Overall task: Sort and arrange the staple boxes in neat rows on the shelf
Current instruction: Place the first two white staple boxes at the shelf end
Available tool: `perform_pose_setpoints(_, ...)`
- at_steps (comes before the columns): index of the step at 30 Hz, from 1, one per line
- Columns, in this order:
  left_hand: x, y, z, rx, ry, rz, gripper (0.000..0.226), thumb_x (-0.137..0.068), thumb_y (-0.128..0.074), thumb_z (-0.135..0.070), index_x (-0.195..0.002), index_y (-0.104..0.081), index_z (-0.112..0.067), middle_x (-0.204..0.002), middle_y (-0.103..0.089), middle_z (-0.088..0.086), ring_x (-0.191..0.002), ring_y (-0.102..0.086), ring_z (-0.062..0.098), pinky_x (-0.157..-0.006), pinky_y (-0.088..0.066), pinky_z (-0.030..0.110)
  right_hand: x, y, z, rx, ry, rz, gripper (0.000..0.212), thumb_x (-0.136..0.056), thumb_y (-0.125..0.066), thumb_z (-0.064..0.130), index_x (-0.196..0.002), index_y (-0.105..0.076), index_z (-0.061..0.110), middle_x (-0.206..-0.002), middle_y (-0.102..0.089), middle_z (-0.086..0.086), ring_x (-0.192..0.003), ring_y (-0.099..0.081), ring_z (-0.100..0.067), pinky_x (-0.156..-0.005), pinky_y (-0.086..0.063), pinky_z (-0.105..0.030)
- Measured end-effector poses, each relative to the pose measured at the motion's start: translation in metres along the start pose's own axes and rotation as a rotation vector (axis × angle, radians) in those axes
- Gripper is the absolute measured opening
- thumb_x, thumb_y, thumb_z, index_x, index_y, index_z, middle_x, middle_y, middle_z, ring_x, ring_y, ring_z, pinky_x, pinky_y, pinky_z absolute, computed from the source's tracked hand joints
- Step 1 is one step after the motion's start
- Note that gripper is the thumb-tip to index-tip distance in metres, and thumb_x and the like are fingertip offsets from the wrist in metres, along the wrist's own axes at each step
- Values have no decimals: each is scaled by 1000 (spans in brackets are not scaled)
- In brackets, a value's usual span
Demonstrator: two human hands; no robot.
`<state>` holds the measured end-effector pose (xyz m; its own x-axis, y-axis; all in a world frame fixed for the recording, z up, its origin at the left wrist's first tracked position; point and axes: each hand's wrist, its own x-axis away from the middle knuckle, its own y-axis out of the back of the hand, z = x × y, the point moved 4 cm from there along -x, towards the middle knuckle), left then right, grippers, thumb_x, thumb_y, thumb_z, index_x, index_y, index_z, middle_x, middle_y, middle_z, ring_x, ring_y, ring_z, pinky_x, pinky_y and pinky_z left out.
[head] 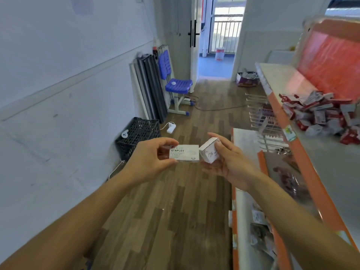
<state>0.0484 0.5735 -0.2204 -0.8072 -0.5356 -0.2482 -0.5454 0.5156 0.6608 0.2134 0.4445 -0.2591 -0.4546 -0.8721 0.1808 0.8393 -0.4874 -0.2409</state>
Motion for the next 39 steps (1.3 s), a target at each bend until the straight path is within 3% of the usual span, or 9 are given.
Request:
perform_pose_setpoints(5, -82, 16, 35, -30, -58, 58, 41, -75, -80, -13, -113, -66, -19, -102, -62, -16, -81, -57, -24, -72, -47, 2, -65, -9, 26, 55, 40, -35, 28, -96, -50, 23, -122, -53, 34, -116, -61, -3, -107, -61, -26, -80, -58, -39)
perform_pose_setpoints(9, -137, 6, 57, -4, -103, 126, 43, -75, -79, -14, -115, -65, -19, -110, -68, -7, -90, -63, -11, -79, -54, 14, -109, 3, 33, 252, 118, -154, 34, -88, -62, 17, -118, -54, 32, -117, -59, 3, -106, -59, -22, -75, -58, -28)
perform_pose_setpoints(14, -216, -14, 78, -24, -148, 170, 44, -75, -79, -12, -116, -64, -19, -115, -68, 0, -93, -65, -1, -79, -54, 13, -173, 54, 37, 397, 97, -287, 65, -78, -75, 17, -125, -31, 31, -129, -47, -2, -113, -55, -20, -91, -54, -42)
perform_pose_setpoints(19, -315, -44, 86, -37, -201, 210, 45, -76, -78, -13, -118, -63, -16, -116, -67, -1, -87, -60, -9, -74, -50, 7, -243, 121, 59, 573, 148, -387, 46, -70, -82, 20, -97, -45, 27, -100, -58, 3, -88, -60, -9, -64, -49, -20)
perform_pose_setpoints(22, -381, -63, 87, -46, -219, 230, 46, -76, -79, -14, -119, -63, -17, -115, -67, -2, -91, -62, -5, -78, -53, 11, -290, 160, 81, 724, 200, -429, 43, -70, -81, 21, -106, -58, 29, -103, -57, 2, -90, -59, -10, -64, -42, -16)
perform_pose_setpoints(25, -439, -82, 89, -18, -218, 225, 46, -75, -79, -15, -118, -63, -18, -114, -67, -4, -94, -63, -2, -78, -53, 12, -329, 195, 103, 845, 241, -479, 49, -73, -79, 19, -115, -57, 30, -109, -54, 4, -93, -53, -4, -66, -42, -13)
perform_pose_setpoints(28, -487, -103, 92, -1, -212, 226, 45, -76, -78, -15, -119, -62, -19, -113, -64, -7, -95, -63, 0, -77, -52, 11, -361, 224, 114, 753, 238, -513, 47, -73, -79, 17, -110, -51, 25, -110, -59, 4, -98, -59, -6, -71, -55, -21)
perform_pose_setpoints(31, -532, -123, 99, 38, -211, 251, 45, -76, -78, -13, -117, -63, -21, -115, -66, -4, -93, -63, -2, -76, -52, 10, -391, 250, 120, 707, 262, -555, 47, -74, -80, 17, -110, -52, 26, -111, -61, 6, -102, -59, -7, -79, -56, -26)
perform_pose_setpoints(39, -676, -180, 116, 137, -216, 379, 46, -78, -76, -15, -120, -61, -24, -117, -66, -7, -97, -64, 1, -78, -54, 14, -482, 325, 141, 525, 231, -676, 60, -80, -71, 4, -132, -51, 27, -115, -59, 16, -103, -56, -1, -76, -54, -19)
